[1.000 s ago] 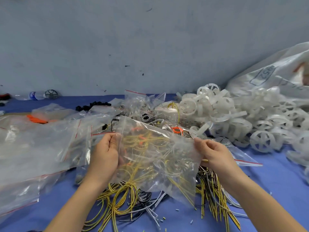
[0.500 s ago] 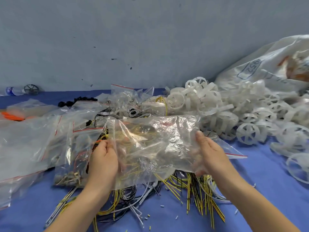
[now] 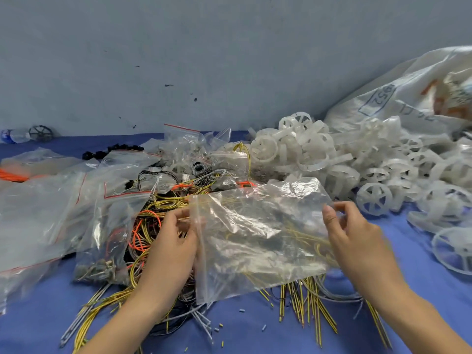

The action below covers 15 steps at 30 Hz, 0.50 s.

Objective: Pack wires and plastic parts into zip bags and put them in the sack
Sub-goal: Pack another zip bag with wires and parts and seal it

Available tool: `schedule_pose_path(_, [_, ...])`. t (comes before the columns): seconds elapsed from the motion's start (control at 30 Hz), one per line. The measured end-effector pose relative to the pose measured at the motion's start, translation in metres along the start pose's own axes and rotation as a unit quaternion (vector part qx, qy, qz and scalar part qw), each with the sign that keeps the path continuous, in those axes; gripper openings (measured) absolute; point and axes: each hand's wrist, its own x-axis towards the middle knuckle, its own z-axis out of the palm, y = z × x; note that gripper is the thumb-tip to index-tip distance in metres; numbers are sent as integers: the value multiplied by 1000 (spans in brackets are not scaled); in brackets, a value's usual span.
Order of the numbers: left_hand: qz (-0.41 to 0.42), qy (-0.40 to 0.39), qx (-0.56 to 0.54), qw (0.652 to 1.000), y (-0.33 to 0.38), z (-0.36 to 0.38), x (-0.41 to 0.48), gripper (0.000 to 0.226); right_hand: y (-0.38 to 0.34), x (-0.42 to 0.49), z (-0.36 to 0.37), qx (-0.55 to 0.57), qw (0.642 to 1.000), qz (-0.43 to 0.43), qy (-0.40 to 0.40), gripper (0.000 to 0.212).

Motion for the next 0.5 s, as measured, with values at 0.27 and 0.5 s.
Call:
schedule_pose_path(0.27, [-31,-20,7,999,10,13,-3,18,-16,-15,-2,-105,985,-118,64,40])
schedule_pose_path(0.5, [-170,-50,-156,972,14,29,-8,18,-53,-48,32,-73,957,-277,-39,20])
